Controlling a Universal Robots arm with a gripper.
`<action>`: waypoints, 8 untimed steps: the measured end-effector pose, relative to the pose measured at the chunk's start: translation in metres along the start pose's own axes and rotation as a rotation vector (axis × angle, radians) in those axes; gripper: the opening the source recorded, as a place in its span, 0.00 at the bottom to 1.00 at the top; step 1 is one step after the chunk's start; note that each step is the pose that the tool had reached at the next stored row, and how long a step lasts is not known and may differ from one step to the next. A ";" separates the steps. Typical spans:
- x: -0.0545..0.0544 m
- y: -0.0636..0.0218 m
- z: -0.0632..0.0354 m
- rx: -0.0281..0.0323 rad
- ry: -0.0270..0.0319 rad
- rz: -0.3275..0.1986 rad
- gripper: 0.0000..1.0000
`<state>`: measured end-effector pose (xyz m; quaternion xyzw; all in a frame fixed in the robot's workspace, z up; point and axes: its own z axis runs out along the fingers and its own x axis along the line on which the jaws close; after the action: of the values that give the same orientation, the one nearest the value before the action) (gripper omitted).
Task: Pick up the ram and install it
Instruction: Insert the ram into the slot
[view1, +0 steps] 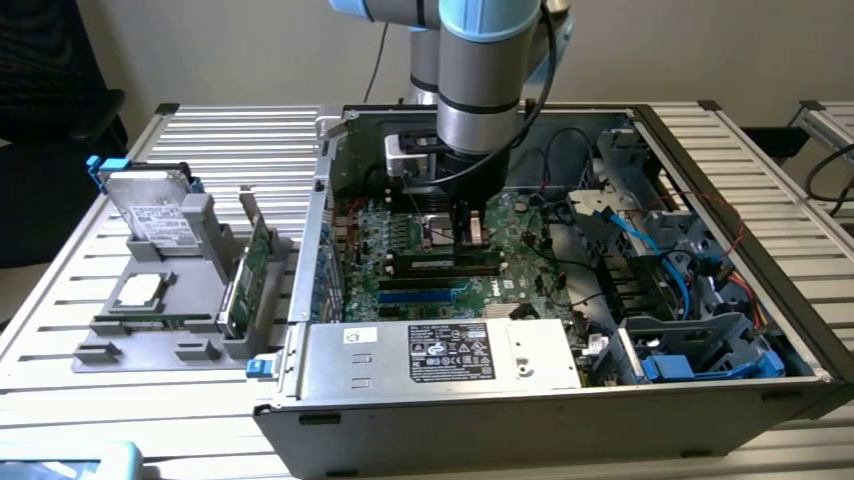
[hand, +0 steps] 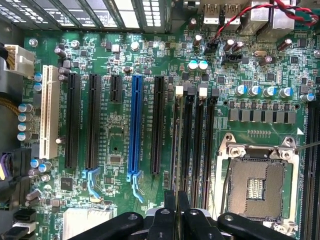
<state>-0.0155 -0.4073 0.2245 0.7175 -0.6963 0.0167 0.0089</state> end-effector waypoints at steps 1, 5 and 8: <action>0.000 0.0000 0.0003 0.0004 -0.0003 0.000 0.13; 0.000 0.0001 0.0012 0.0012 0.0001 0.000 0.13; 0.000 0.0001 0.0014 0.0015 0.0000 0.000 0.13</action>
<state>-0.0155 -0.4071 0.2230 0.7175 -0.6963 0.0172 0.0084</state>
